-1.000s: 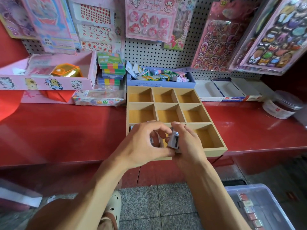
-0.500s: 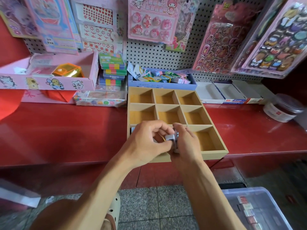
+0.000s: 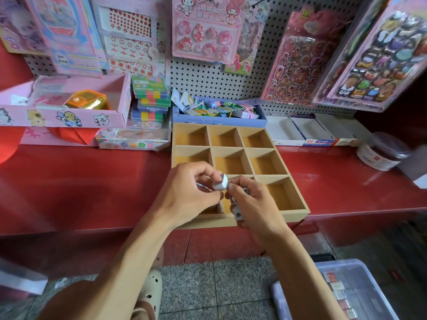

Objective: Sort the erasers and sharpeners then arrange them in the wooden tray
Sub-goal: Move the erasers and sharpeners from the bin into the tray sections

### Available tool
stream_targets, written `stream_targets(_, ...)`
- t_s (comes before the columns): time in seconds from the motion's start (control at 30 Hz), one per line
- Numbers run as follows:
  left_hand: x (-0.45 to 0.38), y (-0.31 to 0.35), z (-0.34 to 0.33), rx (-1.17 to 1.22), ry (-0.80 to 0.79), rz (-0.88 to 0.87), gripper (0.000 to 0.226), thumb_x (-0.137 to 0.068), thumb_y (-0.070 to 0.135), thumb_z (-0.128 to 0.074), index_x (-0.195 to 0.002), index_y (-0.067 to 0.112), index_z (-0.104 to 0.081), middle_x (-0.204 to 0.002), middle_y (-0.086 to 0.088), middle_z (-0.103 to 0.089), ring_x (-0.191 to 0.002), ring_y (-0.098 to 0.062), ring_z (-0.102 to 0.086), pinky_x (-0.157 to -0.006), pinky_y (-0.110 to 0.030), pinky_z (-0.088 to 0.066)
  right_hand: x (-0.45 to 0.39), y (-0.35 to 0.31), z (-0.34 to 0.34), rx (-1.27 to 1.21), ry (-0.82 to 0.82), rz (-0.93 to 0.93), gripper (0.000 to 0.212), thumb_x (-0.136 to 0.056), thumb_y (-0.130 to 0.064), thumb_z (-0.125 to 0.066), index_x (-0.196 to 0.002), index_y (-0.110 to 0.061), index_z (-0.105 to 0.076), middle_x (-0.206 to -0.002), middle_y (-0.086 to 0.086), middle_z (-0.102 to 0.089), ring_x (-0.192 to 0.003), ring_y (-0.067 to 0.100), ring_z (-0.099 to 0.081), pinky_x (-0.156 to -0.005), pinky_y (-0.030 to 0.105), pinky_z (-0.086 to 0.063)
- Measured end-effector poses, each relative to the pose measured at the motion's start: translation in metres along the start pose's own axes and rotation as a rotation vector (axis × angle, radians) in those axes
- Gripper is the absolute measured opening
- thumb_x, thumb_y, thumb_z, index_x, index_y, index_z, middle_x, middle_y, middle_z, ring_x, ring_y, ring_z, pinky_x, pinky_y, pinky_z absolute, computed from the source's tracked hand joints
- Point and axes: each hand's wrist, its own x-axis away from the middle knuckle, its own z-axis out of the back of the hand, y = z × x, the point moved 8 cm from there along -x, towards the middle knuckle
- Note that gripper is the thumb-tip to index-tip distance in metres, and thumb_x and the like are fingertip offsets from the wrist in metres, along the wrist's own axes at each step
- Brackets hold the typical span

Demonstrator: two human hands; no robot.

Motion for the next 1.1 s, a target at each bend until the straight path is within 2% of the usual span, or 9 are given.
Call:
stream_targets(0.1, 0.001, 0.004, -0.003, -0.048, -0.051, -0.036, 0.023, -0.065, 0.013, -0.079, -0.079, 0.028, -0.067, -0.086, 0.007, -0.074, -0.075, -0.014, -0.071, -0.070, -0.041, -0.060, 0.000, 0.003, 0.003, 0.013, -0.003, -0.019, 0.030, -0.103, -0.012, -0.048, -0.076, -0.014, -0.059, -0.060, 0.001, -0.036, -0.044, 0.009, -0.029, -0.039, 0.018, -0.019)
stream_targets(0.23, -0.004, 0.006, 0.009, -0.330, 0.000, -0.085, 0.039, -0.072, 0.014, -0.082, -0.104, 0.027, -0.065, -0.094, 0.019, -0.066, -0.076, -0.003, -0.062, -0.069, -0.024, -0.054, 0.003, 0.018, 0.016, -0.190, 0.078, -0.129, 0.020, -0.101, -0.015, -0.051, -0.091, -0.012, -0.068, -0.075, 0.003, -0.053, -0.053, 0.011, -0.037, -0.041, 0.021, -0.020)
stream_targets(0.3, -0.010, 0.002, 0.011, -0.505, 0.007, -0.090, 0.040, -0.075, 0.015, -0.080, -0.112, 0.024, -0.068, -0.091, 0.020, -0.060, -0.078, -0.004, -0.058, -0.073, -0.022, -0.049, 0.006, 0.026, 0.024, -0.359, 0.121, -0.192, 0.017, -0.099, -0.014, -0.053, -0.101, -0.006, -0.069, -0.076, 0.004, -0.055, -0.054, 0.011, -0.041, -0.041, 0.021, -0.021)
stream_targets(0.43, -0.023, -0.008, 0.003, -0.663, -0.069, -0.069, 0.033, -0.076, 0.012, -0.076, -0.106, 0.025, -0.070, -0.090, 0.013, -0.054, -0.081, -0.010, -0.056, -0.076, -0.030, -0.049, 0.009, 0.033, 0.034, -0.467, 0.170, -0.237, 0.017, -0.095, -0.015, -0.058, -0.104, -0.006, -0.069, -0.079, 0.008, -0.055, -0.053, 0.012, -0.045, -0.039, 0.019, -0.024)
stream_targets(0.6, -0.035, -0.017, -0.003, -0.671, -0.100, -0.026, 0.031, -0.077, 0.010, -0.076, -0.102, 0.026, -0.071, -0.081, 0.015, -0.045, -0.071, -0.011, -0.053, -0.074, -0.037, -0.054, 0.008, 0.035, 0.037, -0.462, 0.182, -0.241, 0.018, -0.098, -0.014, -0.056, -0.106, -0.004, -0.068, -0.082, 0.009, -0.054, -0.052, 0.012, -0.045, -0.039, 0.020, -0.023)
stream_targets(0.7, -0.038, -0.019, -0.013, -0.678, -0.127, -0.046, 0.029, -0.076, 0.013, -0.078, -0.100, 0.027, -0.071, -0.080, 0.015, -0.046, -0.072, -0.007, -0.049, -0.069, -0.031, -0.049, 0.007, 0.036, 0.037, -0.446, 0.182, -0.248, 0.018, -0.100, -0.013, -0.053, -0.106, -0.005, -0.068, -0.083, 0.009, -0.055, -0.053, 0.012, -0.044, -0.037, 0.020, -0.023)
stream_targets(0.77, -0.041, -0.023, -0.016, -0.689, -0.137, -0.040, 0.027, -0.075, 0.015, -0.078, -0.098, 0.028, -0.071, -0.082, 0.014, -0.049, -0.074, -0.007, -0.048, -0.069, -0.028, -0.043, 0.006, 0.038, 0.036, -0.425, 0.183, -0.253, 0.019, -0.102, -0.011, -0.050, -0.106, -0.005, -0.068, -0.084, 0.010, -0.057, -0.053, 0.012, -0.044, -0.034, 0.018, -0.025)
stream_targets(0.93, -0.046, -0.028, -0.019, -0.673, -0.174, -0.001, 0.041, -0.072, 0.021, -0.082, -0.111, 0.025, -0.069, -0.096, 0.008, -0.056, -0.082, -0.010, -0.051, -0.077, -0.033, -0.050, 0.006, 0.041, 0.038, -0.398, 0.178, -0.264, 0.021, -0.102, -0.010, -0.049, -0.105, -0.006, -0.069, -0.081, 0.008, -0.063, -0.055, 0.013, -0.045, -0.034, 0.018, -0.025)
stream_targets(1.1, -0.041, -0.010, -0.015, -0.479, -0.125, -0.065, 0.041, -0.073, 0.031, -0.082, -0.111, 0.030, -0.067, -0.099, 0.011, -0.062, -0.077, -0.005, -0.056, -0.062, -0.013, -0.044, 0.000, 0.037, 0.037, -0.361, 0.152, -0.242, 0.014, -0.101, -0.011, -0.051, -0.094, -0.009, -0.063, -0.077, 0.003, -0.071, -0.054, 0.012, -0.043, -0.036, 0.018, -0.023)
